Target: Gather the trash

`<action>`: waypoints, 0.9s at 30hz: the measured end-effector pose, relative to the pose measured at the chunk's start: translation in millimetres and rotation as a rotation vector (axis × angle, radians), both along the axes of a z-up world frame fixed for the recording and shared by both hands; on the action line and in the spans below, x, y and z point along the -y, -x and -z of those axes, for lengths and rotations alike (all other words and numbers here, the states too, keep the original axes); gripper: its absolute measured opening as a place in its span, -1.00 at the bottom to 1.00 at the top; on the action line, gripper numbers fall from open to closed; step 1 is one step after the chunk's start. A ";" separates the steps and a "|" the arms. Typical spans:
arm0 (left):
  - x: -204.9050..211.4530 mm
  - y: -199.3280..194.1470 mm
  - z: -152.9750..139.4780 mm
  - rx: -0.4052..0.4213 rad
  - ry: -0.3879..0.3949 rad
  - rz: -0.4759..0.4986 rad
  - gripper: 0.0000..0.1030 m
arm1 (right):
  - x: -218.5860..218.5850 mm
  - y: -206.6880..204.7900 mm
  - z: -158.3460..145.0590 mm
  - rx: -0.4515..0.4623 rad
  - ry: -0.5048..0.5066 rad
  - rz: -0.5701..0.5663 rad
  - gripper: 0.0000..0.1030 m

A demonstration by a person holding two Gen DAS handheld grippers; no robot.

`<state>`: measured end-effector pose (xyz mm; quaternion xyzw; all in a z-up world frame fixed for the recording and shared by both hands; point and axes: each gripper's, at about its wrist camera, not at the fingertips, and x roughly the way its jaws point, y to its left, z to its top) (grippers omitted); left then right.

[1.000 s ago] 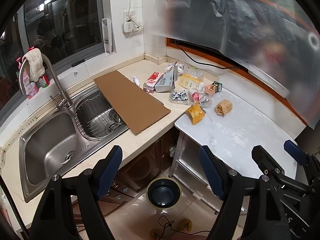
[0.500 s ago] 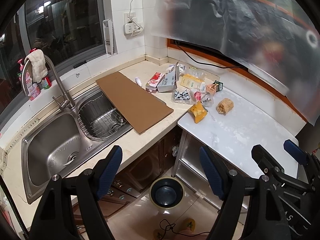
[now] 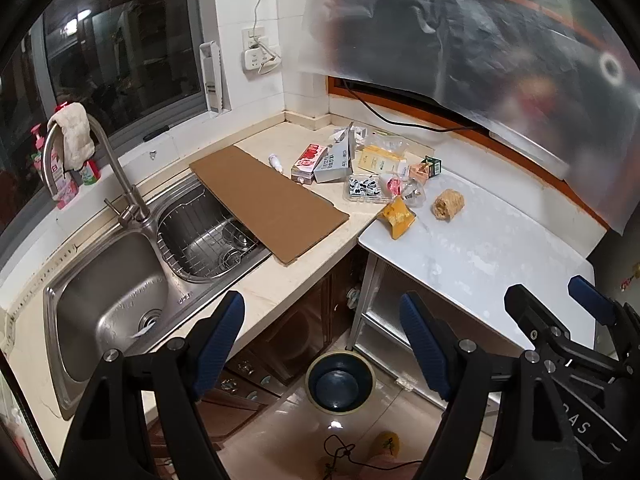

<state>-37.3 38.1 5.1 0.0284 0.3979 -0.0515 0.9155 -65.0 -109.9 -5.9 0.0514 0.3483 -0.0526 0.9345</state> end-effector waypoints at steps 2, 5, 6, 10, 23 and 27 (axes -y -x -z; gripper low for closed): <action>-0.4 0.5 1.2 0.003 0.002 0.010 0.53 | -1.9 2.2 0.1 0.005 0.001 0.011 0.72; -2.8 -0.2 3.9 -0.007 0.018 0.026 0.54 | -2.5 4.3 -0.1 0.004 0.004 0.026 0.72; -3.8 -1.3 4.7 -0.014 0.033 0.035 0.54 | -0.7 4.5 -0.6 0.004 0.002 0.029 0.72; 3.4 -9.5 7.0 -0.021 0.013 0.045 0.54 | 6.9 2.2 -3.7 0.010 0.013 0.057 0.72; 42.3 -110.1 33.4 -0.140 0.041 0.095 0.54 | 99.7 -87.9 21.6 -0.100 -0.082 0.110 0.72; 74.7 -155.6 51.2 -0.168 -0.003 0.125 0.54 | 130.5 -135.7 38.9 -0.158 -0.123 0.098 0.72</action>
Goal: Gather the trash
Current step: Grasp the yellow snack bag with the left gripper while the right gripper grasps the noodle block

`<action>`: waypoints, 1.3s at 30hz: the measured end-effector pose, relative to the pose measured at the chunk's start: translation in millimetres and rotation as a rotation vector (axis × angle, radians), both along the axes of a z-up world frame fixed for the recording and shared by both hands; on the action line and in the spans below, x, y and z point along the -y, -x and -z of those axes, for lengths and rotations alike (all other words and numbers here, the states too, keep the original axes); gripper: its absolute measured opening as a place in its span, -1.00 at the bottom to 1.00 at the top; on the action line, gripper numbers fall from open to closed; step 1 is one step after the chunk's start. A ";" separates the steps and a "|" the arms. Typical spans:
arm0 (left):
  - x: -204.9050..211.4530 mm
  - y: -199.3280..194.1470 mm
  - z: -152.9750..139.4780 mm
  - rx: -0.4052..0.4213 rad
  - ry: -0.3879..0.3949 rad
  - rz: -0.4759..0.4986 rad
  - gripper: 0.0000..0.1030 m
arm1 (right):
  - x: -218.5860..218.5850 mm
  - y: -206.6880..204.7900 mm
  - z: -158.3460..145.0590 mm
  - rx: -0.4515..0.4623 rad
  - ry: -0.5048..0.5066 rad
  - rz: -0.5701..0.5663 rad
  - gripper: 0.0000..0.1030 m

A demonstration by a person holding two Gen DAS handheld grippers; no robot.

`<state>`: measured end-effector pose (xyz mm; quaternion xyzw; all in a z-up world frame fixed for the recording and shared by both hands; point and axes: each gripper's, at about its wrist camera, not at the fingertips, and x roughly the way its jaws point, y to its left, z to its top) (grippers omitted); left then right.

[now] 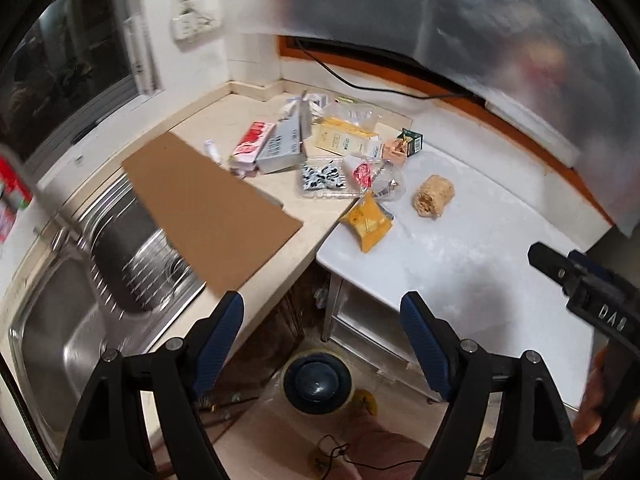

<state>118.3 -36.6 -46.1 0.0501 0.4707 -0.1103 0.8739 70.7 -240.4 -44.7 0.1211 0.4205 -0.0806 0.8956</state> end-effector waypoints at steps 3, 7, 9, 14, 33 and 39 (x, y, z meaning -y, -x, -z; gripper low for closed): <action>25.2 -39.8 20.8 -0.049 0.000 0.005 0.54 | 20.2 -37.4 13.3 -0.032 -0.019 -0.008 0.72; 49.9 -93.0 56.0 -0.130 0.042 -0.020 0.54 | 45.8 -89.2 33.0 -0.079 -0.051 -0.012 0.72; 59.4 -115.8 74.9 -0.169 0.052 -0.038 0.54 | 58.1 -114.9 45.3 -0.109 -0.075 -0.013 0.72; 74.2 -159.0 118.2 -0.290 0.121 -0.089 0.54 | 83.8 -172.1 84.8 -0.184 -0.142 -0.004 0.70; 75.6 -194.8 178.6 -0.446 0.224 -0.221 -0.49 | 81.6 -227.4 160.2 -0.333 -0.373 -0.080 0.00; 73.6 -184.9 172.0 -0.412 0.194 -0.212 -0.60 | 73.1 -218.5 149.0 -0.293 -0.333 -0.098 -0.37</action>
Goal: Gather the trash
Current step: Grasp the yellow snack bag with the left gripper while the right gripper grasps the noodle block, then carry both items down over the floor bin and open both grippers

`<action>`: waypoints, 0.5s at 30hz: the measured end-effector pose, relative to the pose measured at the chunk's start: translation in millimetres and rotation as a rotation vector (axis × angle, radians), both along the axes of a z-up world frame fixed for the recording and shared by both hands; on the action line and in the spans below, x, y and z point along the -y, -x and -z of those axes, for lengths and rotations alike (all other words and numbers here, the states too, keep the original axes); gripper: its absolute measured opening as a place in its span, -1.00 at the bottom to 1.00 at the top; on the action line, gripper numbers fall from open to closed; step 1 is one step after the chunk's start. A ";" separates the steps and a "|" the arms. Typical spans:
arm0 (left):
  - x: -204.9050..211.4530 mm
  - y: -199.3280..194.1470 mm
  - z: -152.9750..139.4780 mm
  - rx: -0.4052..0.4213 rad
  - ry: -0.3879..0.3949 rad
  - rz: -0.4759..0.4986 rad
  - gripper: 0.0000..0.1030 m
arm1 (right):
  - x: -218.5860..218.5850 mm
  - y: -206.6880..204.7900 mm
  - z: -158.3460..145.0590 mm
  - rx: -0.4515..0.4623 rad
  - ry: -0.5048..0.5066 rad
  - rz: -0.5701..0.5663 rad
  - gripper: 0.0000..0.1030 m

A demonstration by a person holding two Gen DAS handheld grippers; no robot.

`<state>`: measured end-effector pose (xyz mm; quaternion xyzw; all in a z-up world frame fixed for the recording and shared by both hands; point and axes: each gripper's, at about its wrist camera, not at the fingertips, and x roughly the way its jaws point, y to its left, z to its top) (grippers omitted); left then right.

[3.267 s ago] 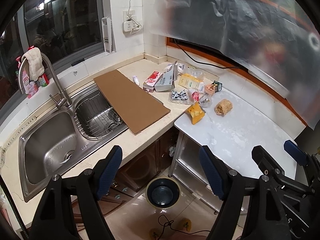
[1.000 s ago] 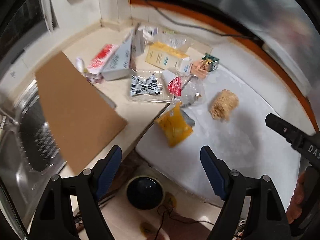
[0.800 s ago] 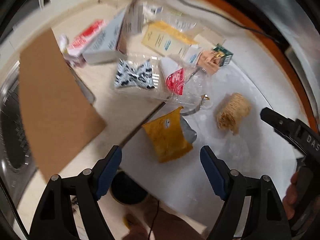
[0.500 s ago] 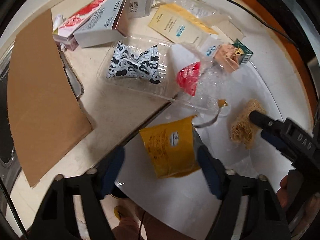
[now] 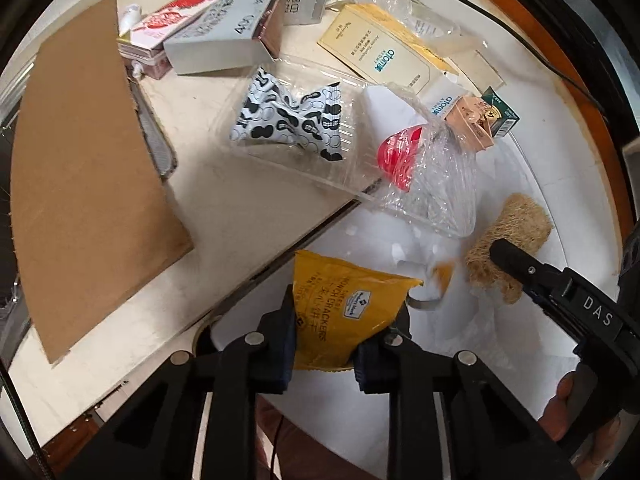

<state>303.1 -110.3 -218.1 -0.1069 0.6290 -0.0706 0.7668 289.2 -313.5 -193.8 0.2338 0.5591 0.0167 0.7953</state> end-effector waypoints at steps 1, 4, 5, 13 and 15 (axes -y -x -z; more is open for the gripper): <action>-2.5 3.6 -3.5 0.006 -0.002 0.001 -0.61 | -1.9 2.8 -2.4 0.007 0.013 0.000 -0.43; -11.6 13.9 -18.0 0.029 0.005 0.007 -0.62 | -5.0 15.8 -11.1 0.026 0.034 0.006 -0.43; -10.1 17.8 -24.2 0.037 0.005 0.009 -0.63 | -5.8 21.0 -14.6 0.033 0.042 0.008 -0.44; -41.5 74.7 -67.8 0.112 0.064 0.044 -0.63 | -28.1 80.9 -50.4 0.098 0.057 0.034 -0.44; -52.6 94.3 -78.5 0.137 0.081 0.060 -0.63 | -38.3 98.5 -58.9 0.114 0.060 0.038 -0.44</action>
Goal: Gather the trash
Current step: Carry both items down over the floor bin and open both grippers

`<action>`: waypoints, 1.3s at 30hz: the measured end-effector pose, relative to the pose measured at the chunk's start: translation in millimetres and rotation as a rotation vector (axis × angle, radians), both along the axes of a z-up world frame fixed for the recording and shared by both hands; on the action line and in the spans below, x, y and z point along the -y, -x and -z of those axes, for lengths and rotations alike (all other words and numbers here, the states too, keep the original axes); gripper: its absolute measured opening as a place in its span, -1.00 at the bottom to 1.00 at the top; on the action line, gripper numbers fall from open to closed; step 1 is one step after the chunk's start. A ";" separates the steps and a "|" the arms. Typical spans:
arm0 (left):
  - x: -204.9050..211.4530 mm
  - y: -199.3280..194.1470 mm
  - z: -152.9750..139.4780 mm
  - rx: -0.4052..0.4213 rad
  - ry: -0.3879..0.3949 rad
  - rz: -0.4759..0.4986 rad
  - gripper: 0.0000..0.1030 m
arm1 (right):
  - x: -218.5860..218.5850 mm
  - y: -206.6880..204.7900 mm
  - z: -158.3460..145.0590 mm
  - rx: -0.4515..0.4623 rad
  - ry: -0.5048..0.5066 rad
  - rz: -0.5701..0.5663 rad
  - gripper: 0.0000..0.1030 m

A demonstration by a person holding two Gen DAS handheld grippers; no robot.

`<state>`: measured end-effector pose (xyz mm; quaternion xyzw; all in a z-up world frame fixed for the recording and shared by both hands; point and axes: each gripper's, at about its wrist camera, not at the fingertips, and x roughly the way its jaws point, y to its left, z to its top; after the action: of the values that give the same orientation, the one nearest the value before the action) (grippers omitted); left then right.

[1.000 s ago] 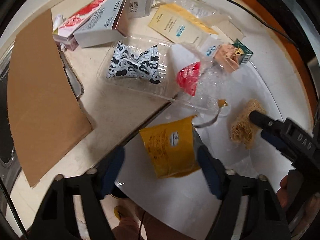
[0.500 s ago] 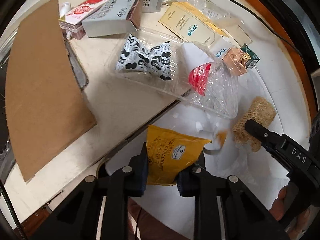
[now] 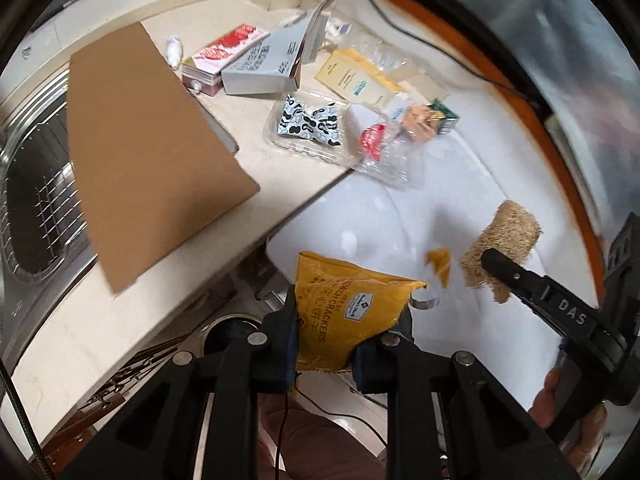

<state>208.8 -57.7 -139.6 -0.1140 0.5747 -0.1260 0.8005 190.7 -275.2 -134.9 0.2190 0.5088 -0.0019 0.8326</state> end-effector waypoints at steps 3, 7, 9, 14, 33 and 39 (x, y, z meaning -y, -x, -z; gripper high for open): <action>-16.8 31.9 -15.5 0.029 0.021 0.023 -0.63 | -17.7 30.6 -11.4 0.019 0.008 -0.002 -0.44; -35.1 74.8 -27.3 0.059 0.023 0.054 -0.63 | -44.6 67.2 -19.1 0.027 0.012 -0.016 -0.44; -44.4 95.0 -30.5 0.081 0.011 0.066 -0.63 | -60.3 87.0 -19.4 0.026 0.012 -0.029 -0.44; -70.4 144.1 -30.1 0.127 -0.037 0.090 -0.63 | -102.8 132.2 -12.7 0.015 0.028 -0.080 -0.43; -96.9 185.6 171.6 0.029 -0.278 0.084 -0.62 | -184.0 177.5 202.7 -0.288 0.121 -0.373 -0.40; -88.9 163.2 289.5 -0.020 -0.306 0.064 -0.62 | -183.8 153.0 332.6 -0.334 0.121 -0.413 -0.40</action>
<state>45.6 31.2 -429.0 0.0264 0.5986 -0.0610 0.7983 37.7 -91.3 -467.5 0.0572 0.6719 0.1017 0.7314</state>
